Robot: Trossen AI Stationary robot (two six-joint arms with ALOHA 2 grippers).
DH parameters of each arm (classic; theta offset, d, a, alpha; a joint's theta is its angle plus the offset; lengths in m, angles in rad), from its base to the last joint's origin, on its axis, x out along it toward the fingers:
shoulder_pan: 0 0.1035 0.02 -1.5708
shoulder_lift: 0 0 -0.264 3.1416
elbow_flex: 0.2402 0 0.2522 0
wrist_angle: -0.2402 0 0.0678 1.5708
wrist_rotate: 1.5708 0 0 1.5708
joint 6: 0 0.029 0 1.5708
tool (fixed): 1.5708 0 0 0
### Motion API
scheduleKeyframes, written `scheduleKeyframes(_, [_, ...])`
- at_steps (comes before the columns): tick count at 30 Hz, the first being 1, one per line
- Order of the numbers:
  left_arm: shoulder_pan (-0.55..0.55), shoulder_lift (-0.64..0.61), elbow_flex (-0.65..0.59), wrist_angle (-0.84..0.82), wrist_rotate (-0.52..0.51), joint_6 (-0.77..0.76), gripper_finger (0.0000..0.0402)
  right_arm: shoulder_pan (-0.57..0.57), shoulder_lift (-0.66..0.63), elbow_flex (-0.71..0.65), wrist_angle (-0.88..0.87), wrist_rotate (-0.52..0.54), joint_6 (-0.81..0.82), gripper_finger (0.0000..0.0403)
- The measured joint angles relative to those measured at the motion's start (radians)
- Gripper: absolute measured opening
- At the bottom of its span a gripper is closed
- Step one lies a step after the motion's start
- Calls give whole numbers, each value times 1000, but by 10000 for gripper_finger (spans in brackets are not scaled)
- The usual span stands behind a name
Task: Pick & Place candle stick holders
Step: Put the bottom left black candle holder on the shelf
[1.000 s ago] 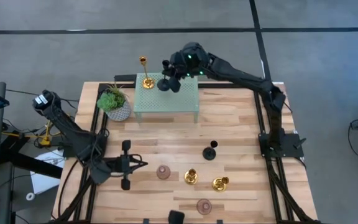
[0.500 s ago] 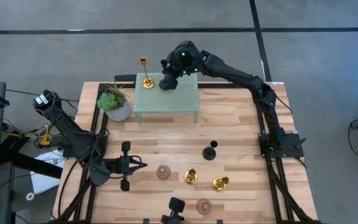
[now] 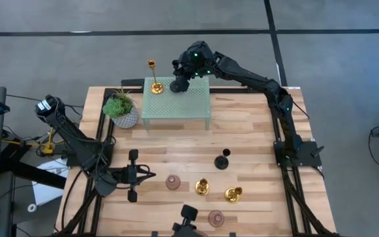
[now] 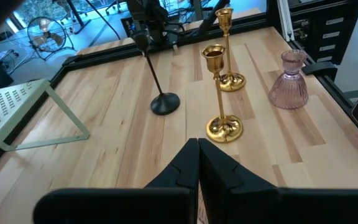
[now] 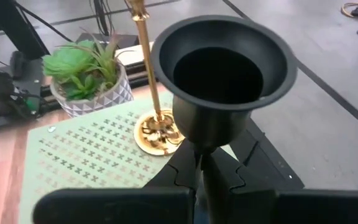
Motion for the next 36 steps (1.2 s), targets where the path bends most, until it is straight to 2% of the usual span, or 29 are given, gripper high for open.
scheduleKeyframes(36, [0, 0, 0, 1, 0, 0, 5, 4, 0, 0, -21, -28, 26, 0])
